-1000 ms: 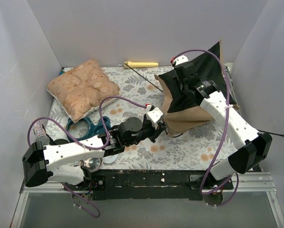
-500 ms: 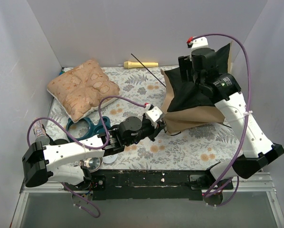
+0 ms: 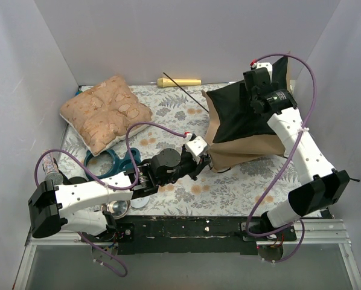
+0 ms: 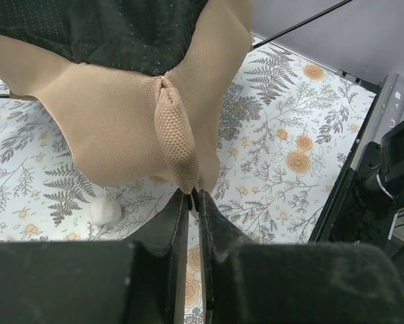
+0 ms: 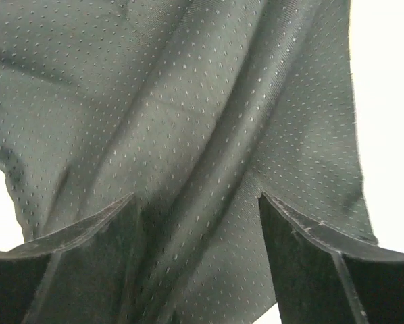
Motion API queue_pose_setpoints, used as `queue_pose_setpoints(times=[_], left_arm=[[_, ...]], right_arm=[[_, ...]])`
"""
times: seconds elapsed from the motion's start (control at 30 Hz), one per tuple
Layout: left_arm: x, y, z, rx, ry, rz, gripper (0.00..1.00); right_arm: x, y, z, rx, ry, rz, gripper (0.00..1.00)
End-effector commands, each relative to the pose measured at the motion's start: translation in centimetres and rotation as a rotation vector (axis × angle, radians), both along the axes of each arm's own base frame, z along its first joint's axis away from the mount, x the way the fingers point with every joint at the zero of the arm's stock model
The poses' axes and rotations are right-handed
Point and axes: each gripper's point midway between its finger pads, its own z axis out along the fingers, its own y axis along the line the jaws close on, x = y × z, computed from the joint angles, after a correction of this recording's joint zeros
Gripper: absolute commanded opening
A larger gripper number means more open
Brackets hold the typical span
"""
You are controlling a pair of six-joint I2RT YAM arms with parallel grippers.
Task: Set up the pet tent
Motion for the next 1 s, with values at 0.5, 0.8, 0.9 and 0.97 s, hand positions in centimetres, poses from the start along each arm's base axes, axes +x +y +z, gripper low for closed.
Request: queue_pose_setpoints(times=[0.5,0.8,0.9,0.97], left_arm=[[2.3,11.8,15.8,-0.145,0.03,-0.169,0.98],[-3.6,14.2,15.7,-0.098,0.025,-0.354,0.98],[-6.8,14.6,14.1,-0.087,0.074,-0.469,0.98],[-5.7,15.3,14.3,-0.093,0.064,-0.35,0.98]], right_arm=[[-1.4,12.7,10.8,0.143,-0.296,1.124,0.01],[-0.9,12.6,12.1,-0.098,-0.395,1.269,0.01],[0.1,12.9,13.8,-0.087,-0.446,1.238,0.01],[-0.3,13.4,14.8,-0.091,-0.51,1.271,0.01]])
